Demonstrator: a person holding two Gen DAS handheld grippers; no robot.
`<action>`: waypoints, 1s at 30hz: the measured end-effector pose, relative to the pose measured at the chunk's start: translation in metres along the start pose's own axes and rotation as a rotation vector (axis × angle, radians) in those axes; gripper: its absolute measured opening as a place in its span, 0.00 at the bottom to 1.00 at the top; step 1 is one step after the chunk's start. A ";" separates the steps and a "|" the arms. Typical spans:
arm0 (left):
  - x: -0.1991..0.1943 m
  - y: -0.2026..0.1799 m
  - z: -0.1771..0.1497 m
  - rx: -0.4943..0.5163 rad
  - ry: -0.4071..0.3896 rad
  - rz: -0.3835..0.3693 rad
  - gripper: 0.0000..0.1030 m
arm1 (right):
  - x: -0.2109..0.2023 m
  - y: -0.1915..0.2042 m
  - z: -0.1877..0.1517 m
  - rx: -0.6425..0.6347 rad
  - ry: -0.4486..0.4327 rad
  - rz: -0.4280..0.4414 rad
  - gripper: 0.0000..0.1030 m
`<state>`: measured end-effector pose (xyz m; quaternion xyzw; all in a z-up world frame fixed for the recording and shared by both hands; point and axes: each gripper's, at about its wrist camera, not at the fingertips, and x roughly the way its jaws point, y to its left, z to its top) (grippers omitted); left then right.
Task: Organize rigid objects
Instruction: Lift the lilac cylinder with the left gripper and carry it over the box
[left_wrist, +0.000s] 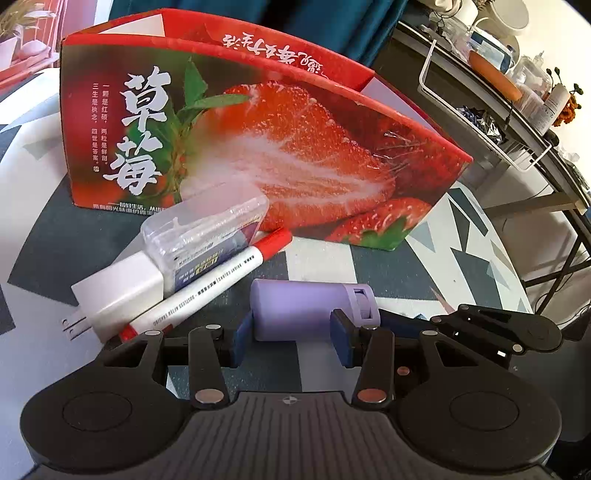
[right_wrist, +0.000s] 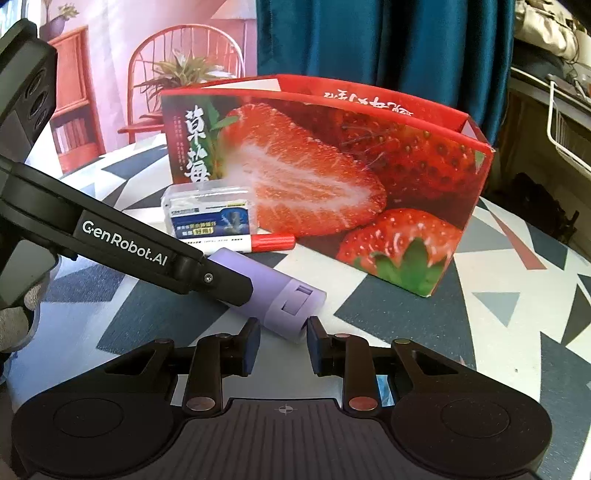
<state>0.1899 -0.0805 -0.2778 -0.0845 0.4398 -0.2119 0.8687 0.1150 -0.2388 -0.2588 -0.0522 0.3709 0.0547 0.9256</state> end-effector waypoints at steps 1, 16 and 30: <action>-0.001 0.000 -0.001 0.001 0.001 0.000 0.47 | 0.000 0.001 0.000 -0.002 0.002 -0.001 0.25; -0.002 0.007 -0.002 -0.012 -0.013 -0.021 0.45 | 0.006 0.000 0.002 -0.005 0.006 0.004 0.28; -0.046 -0.007 0.015 0.023 -0.134 -0.081 0.46 | -0.041 0.009 0.031 -0.074 -0.136 -0.084 0.26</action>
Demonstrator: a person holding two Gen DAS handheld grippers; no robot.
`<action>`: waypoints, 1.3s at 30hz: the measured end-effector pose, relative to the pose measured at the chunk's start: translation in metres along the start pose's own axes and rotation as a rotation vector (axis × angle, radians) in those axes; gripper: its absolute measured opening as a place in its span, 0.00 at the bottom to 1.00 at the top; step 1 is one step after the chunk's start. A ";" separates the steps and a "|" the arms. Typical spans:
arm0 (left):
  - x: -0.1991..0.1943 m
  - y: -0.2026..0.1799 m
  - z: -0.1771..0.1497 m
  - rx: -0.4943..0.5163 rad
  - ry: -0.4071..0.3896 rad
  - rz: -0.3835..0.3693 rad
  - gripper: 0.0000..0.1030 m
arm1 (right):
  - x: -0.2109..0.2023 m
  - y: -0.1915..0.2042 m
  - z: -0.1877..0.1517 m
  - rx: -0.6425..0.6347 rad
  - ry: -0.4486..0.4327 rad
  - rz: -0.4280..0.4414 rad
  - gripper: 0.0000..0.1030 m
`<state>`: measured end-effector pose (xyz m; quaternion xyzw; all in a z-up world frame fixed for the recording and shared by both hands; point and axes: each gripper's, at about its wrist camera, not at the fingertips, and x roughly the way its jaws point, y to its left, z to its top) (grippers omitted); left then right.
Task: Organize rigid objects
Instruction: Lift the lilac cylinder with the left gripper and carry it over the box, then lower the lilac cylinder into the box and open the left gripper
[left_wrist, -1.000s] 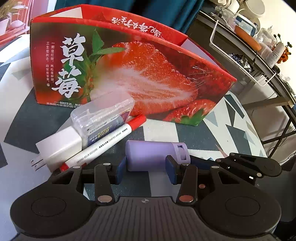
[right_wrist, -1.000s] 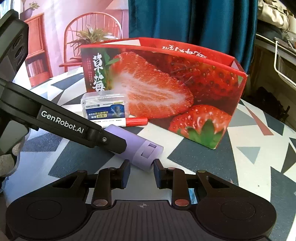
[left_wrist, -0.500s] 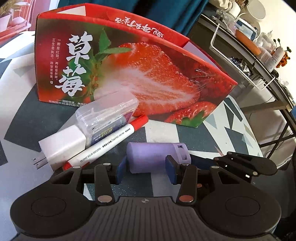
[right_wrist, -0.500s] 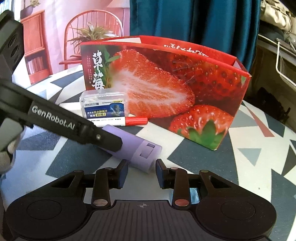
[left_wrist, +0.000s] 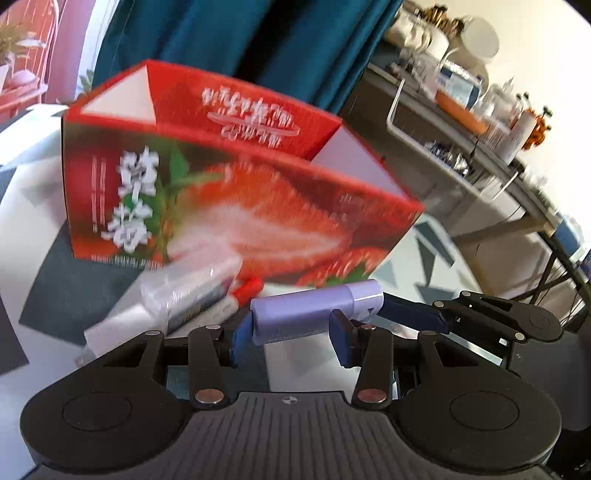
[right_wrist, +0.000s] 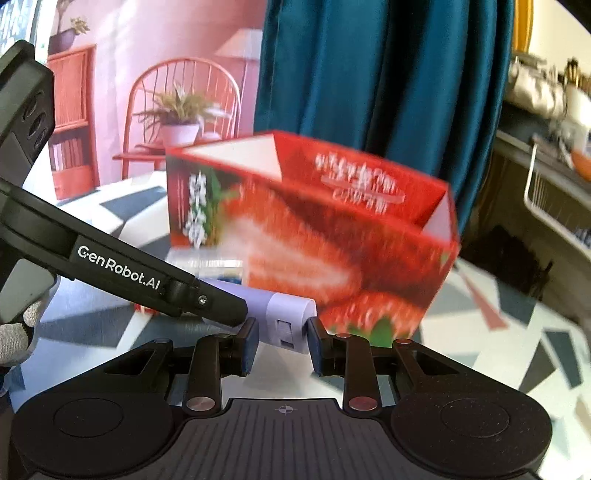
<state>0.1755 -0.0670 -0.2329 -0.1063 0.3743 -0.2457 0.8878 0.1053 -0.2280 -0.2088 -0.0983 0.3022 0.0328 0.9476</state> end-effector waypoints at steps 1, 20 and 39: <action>-0.003 -0.001 0.003 0.001 -0.012 -0.004 0.46 | -0.003 0.000 0.004 -0.009 -0.012 -0.006 0.26; -0.019 -0.006 0.092 -0.023 -0.159 -0.090 0.47 | 0.002 -0.016 0.093 -0.152 -0.111 -0.105 0.26; 0.091 0.031 0.137 -0.123 0.122 -0.079 0.47 | 0.102 -0.087 0.102 0.155 0.136 -0.049 0.26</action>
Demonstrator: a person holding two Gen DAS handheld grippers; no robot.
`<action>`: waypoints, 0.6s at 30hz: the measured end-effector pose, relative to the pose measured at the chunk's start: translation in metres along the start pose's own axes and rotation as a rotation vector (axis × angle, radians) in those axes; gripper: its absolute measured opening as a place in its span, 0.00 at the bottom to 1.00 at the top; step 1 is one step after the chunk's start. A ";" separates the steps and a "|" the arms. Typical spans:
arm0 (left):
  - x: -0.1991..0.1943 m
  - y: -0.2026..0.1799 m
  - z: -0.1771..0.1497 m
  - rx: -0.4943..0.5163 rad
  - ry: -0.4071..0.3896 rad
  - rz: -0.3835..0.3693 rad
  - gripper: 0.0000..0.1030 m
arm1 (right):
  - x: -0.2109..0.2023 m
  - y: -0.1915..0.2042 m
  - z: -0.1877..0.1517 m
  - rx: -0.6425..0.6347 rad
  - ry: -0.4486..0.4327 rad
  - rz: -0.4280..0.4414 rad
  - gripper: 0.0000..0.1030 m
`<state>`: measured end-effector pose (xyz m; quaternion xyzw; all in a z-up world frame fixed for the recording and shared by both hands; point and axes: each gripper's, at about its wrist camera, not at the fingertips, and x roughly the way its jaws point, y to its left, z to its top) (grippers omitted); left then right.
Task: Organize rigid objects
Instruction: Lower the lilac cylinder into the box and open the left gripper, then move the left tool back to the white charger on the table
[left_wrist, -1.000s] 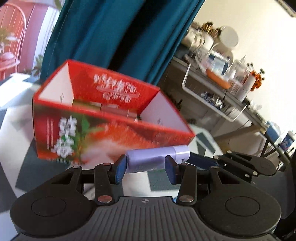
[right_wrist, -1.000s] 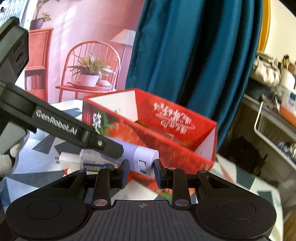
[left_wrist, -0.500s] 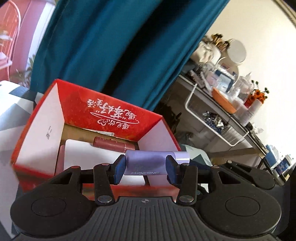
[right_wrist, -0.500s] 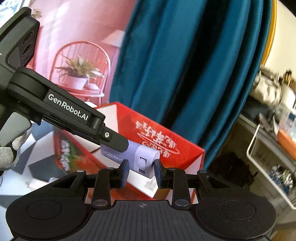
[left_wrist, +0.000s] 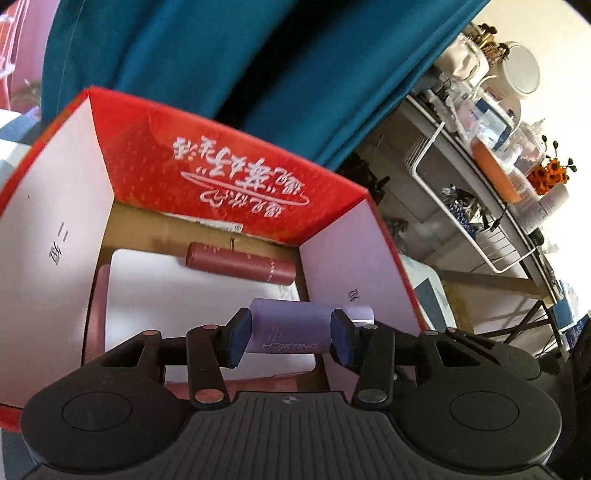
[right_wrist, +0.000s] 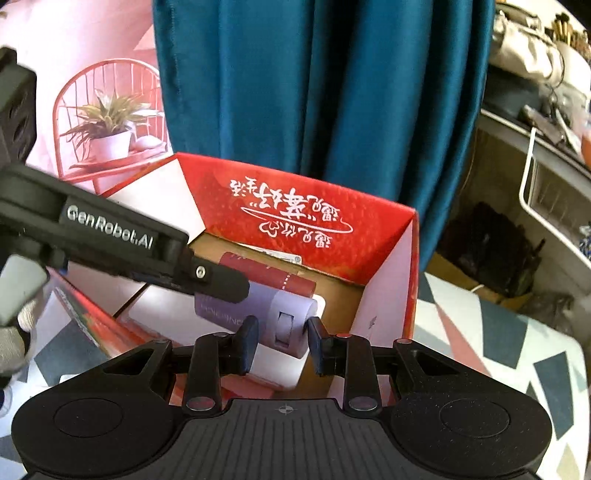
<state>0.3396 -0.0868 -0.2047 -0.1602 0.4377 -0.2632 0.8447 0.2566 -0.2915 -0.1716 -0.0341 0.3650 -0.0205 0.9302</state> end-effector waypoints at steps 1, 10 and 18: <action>0.001 0.000 0.000 0.003 0.003 0.003 0.47 | 0.002 -0.001 0.000 0.004 0.003 0.002 0.26; -0.016 -0.015 0.002 0.114 -0.066 0.035 0.47 | -0.007 -0.001 0.003 0.006 -0.033 0.007 0.26; -0.067 -0.022 -0.012 0.218 -0.175 0.083 0.56 | -0.052 -0.001 -0.010 0.037 -0.191 0.020 0.67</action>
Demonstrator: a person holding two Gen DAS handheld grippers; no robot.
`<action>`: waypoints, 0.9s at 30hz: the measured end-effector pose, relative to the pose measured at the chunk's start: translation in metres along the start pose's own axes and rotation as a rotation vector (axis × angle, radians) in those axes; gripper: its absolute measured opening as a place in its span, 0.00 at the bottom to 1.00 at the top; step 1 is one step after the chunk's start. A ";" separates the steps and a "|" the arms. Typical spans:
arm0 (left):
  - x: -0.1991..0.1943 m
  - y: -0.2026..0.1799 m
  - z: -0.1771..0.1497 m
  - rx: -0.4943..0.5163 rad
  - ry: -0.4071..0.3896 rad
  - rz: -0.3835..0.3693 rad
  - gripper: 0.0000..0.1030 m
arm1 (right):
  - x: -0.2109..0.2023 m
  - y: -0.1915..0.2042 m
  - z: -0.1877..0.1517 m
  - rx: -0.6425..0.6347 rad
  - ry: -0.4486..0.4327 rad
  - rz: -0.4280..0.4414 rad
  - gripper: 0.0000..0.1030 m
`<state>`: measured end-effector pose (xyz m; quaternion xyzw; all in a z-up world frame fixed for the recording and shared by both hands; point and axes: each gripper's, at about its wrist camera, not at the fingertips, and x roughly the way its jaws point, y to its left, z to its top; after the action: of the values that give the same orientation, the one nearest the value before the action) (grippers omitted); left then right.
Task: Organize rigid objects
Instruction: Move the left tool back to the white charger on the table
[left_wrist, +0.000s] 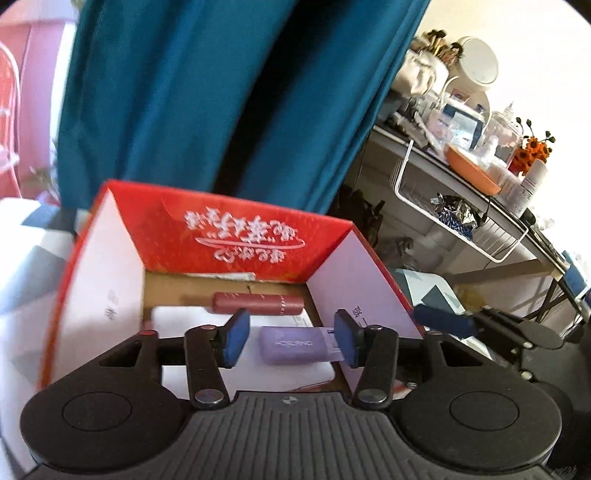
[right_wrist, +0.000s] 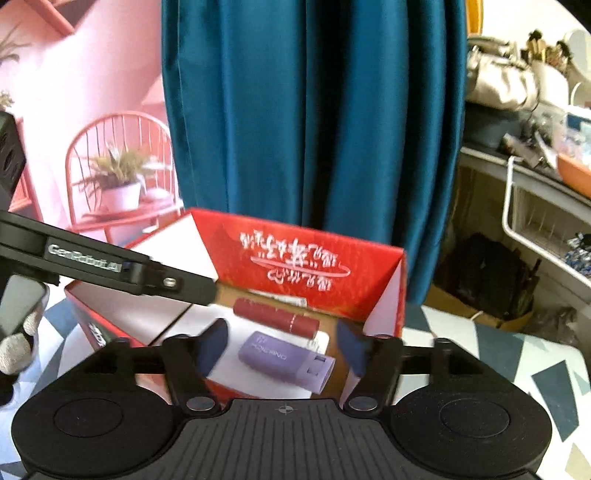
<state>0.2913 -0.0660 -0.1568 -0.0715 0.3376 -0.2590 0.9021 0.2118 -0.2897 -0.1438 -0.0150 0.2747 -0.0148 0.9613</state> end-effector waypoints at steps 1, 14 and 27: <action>-0.008 -0.001 -0.002 0.017 -0.017 0.014 0.61 | -0.006 0.001 -0.001 -0.004 -0.010 -0.004 0.71; -0.078 0.000 -0.056 0.098 -0.079 0.137 1.00 | -0.059 0.009 -0.054 0.108 -0.114 -0.040 1.00; -0.095 0.002 -0.134 0.060 -0.060 0.206 1.00 | -0.076 0.044 -0.139 0.107 -0.067 -0.116 1.00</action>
<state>0.1448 -0.0095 -0.2052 -0.0168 0.3082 -0.1728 0.9354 0.0747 -0.2453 -0.2230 0.0199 0.2400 -0.0846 0.9669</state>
